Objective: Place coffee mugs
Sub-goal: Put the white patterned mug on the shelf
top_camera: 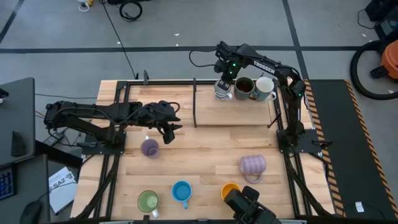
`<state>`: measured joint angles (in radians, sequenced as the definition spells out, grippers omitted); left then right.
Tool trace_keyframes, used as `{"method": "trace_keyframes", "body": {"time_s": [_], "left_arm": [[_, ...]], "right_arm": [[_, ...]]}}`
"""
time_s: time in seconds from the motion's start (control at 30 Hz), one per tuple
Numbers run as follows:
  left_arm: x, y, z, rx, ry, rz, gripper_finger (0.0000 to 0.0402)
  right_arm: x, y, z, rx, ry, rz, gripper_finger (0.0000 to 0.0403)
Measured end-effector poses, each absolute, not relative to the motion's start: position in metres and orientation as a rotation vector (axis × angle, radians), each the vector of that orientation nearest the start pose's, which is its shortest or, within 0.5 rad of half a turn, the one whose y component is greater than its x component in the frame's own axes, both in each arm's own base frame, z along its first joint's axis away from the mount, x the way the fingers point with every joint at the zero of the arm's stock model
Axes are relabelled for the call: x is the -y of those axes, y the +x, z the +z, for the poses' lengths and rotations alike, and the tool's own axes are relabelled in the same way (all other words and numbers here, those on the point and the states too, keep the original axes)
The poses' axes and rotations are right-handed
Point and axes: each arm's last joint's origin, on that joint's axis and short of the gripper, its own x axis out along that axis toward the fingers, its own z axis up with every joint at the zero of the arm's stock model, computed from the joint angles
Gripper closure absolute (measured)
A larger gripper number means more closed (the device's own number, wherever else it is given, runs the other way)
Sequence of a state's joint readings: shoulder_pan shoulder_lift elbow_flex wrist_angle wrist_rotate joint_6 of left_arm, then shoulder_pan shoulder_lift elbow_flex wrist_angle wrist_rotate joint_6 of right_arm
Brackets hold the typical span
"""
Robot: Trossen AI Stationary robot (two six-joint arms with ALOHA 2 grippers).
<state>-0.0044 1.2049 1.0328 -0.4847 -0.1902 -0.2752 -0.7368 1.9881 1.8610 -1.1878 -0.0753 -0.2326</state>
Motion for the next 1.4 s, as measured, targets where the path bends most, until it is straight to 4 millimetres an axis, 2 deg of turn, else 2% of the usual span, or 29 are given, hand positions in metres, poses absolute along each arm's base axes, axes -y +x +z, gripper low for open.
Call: {"method": "trace_keyframes", "body": {"time_s": [0.27, 1.03, 1.17, 1.4], "left_arm": [[-0.004, 0.253, 0.308, -0.625, -0.201, 0.268, 0.0248], [-0.004, 0.253, 0.309, -0.624, -0.201, 0.268, 0.0248], [-0.004, 0.253, 0.309, -0.624, -0.201, 0.268, 0.0248], [-0.004, 0.253, 0.309, -0.624, -0.201, 0.268, 0.0248]], "right_arm": [[0.266, 0.294, 0.279, -1.349, 0.326, -0.433, 0.0368], [0.274, 0.289, 0.279, -1.334, 0.327, -0.461, 0.0364], [0.274, 0.289, 0.278, -1.337, 0.322, -0.468, 0.0342], [0.274, 0.289, 0.278, -1.340, 0.322, -0.468, 0.0271]]}}
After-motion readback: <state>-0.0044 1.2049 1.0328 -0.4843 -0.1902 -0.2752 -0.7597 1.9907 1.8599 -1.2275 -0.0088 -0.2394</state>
